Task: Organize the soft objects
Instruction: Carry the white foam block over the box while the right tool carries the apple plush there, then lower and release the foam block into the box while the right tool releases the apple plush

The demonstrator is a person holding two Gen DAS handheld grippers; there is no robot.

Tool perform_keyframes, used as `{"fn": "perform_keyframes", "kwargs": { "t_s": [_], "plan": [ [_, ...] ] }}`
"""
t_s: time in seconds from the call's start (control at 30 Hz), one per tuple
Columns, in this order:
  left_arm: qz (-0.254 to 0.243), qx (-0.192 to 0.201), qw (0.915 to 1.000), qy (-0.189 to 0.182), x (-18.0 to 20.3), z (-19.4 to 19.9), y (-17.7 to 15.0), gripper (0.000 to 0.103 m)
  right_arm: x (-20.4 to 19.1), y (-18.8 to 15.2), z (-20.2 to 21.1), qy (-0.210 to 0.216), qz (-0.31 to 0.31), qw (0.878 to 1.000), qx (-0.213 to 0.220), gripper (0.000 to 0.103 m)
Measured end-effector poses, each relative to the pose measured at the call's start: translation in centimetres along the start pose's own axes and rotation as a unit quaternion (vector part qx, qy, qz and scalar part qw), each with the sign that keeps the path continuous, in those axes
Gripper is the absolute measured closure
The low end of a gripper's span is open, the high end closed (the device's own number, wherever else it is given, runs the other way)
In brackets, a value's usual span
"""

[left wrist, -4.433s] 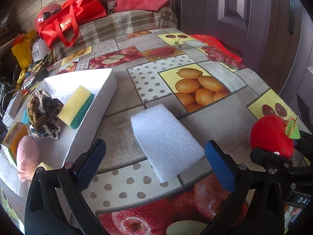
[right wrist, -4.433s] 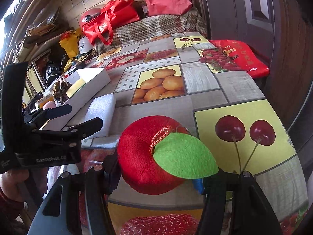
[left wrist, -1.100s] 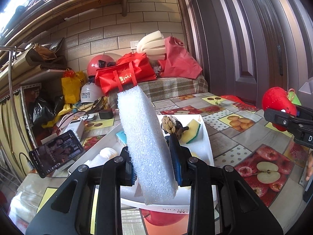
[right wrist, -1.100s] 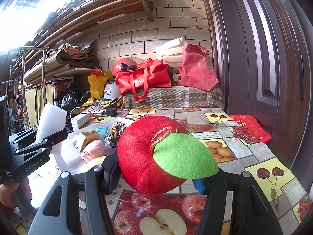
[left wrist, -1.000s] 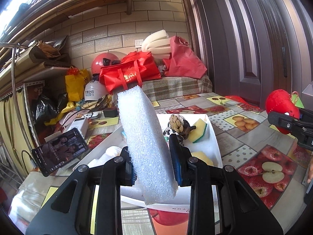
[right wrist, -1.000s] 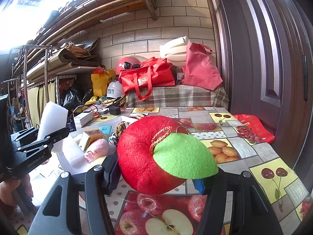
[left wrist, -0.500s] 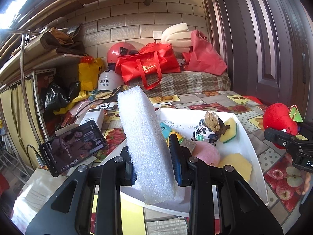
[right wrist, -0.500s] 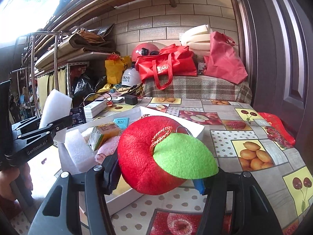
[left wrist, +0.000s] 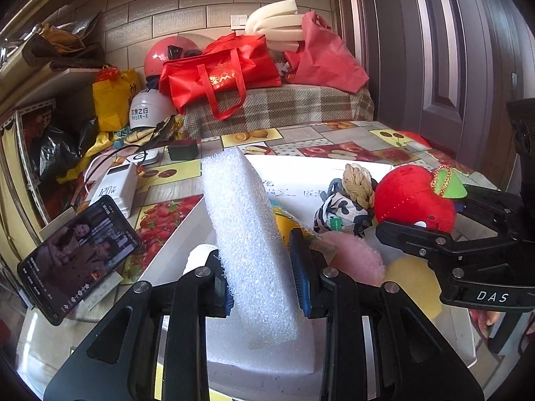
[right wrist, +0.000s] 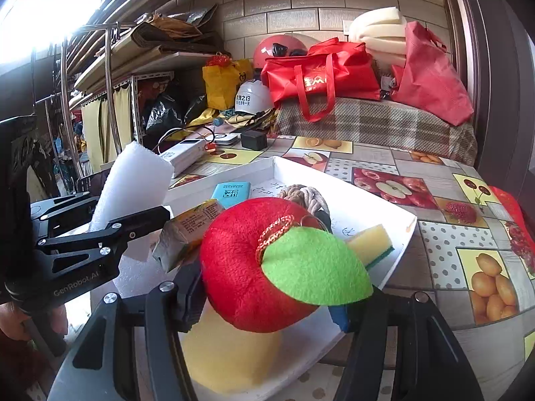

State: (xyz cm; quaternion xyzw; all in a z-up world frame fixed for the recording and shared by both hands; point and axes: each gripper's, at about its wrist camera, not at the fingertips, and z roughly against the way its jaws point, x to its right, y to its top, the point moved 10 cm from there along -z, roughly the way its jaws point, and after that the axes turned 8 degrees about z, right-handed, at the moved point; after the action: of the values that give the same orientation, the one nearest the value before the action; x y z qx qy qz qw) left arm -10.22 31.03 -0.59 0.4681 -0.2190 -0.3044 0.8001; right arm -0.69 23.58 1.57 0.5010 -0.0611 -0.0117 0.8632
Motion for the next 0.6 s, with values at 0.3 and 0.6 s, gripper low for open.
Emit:
{"fn": "perform_keyframes", "kwargs": {
  "t_s": [0.3, 0.6],
  "plan": [
    [0.032, -0.033, 0.999, 0.004, -1.2, -1.7, -0.1, 0.075, 2.4, 0.6, -2.9, -0.024, -0.031, 0.999, -0.023, 0.043],
    [0.007, 0.011, 0.9979, 0.063, -1.5, -0.1, 0.4, 0.002, 1.7, 1.0, -2.7, -0.035, -0.005, 0.999, -0.015, 0.017]
  ]
}}
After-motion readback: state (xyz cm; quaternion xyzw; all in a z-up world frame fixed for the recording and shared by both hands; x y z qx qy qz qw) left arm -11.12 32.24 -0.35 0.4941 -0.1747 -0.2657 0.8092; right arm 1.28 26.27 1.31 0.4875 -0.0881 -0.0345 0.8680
